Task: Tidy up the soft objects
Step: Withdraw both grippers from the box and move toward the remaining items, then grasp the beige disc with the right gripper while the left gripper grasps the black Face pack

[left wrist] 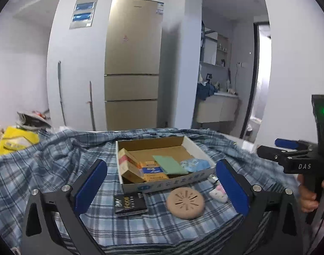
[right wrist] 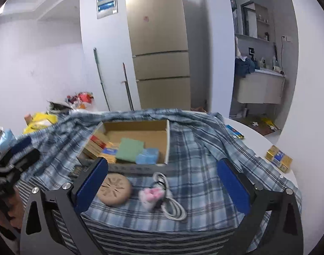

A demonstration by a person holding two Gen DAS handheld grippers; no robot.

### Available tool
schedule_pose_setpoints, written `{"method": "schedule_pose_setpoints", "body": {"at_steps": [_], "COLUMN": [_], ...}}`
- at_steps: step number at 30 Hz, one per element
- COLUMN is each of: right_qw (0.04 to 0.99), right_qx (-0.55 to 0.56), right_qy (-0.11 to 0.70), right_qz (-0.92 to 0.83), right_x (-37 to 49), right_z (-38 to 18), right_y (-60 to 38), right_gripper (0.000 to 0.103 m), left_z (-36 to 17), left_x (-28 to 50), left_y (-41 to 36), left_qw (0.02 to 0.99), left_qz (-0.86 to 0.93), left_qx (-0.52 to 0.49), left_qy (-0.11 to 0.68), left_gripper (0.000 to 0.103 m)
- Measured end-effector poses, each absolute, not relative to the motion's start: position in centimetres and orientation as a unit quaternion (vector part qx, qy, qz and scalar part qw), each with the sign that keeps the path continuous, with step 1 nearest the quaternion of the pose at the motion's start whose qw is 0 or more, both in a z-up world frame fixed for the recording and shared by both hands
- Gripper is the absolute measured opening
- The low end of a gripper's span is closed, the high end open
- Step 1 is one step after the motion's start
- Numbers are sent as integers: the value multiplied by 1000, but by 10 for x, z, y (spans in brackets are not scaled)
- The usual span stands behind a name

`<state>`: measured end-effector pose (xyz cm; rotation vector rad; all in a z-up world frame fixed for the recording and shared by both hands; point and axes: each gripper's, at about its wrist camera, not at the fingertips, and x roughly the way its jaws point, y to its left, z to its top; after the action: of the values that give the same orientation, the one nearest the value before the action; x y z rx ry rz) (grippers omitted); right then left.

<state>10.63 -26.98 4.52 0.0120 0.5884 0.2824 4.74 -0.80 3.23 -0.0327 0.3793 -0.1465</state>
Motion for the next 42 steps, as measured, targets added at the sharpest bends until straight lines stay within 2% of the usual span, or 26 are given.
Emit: {"method": "schedule_pose_setpoints", "body": {"at_steps": [6,10,12,15,18,22,26,35,37,39,42], "right_qw": [937,933,930,917,902,891,880,843,841,843,841], "right_qx": [7,11,9,8,11,-26,-48,-71,-73,-81,-97], "right_qy": [322,329,334,358,380,391,417,484,485,480,474], "right_qz": [139,148,154,176,206,231,223,222,227,228,242], "right_x": [115,118,119,126,132,139,154,175,174,173,168], "right_z": [25,20,19,15,12,6,-14,-64,-67,-65,-65], "right_y": [-271,-266,-261,-244,-223,-186,-160,-143,-141,-139,-132], "right_gripper": [98,95,85,75,75,75,77,79,83,92,92], "left_z": [17,17,21,28,35,35,18,-10,-12,-15,-16], "left_x": [56,53,49,54,57,53,59,76,77,78,79], "left_y": [-6,-4,-1,1,4,14,35,48,47,44,43], "left_qw": [972,977,979,973,969,975,972,963,962,961,961], "left_qz": [-81,-63,-51,-57,-60,-34,-28,-14,-12,-13,-13], "left_qx": [-28,-27,-28,-27,-11,-1,-35,-32,-28,-24,-21], "left_qy": [217,204,193,222,239,218,229,267,270,275,277], "left_gripper": [103,103,103,103,103,103,103,103,103,103,103]}}
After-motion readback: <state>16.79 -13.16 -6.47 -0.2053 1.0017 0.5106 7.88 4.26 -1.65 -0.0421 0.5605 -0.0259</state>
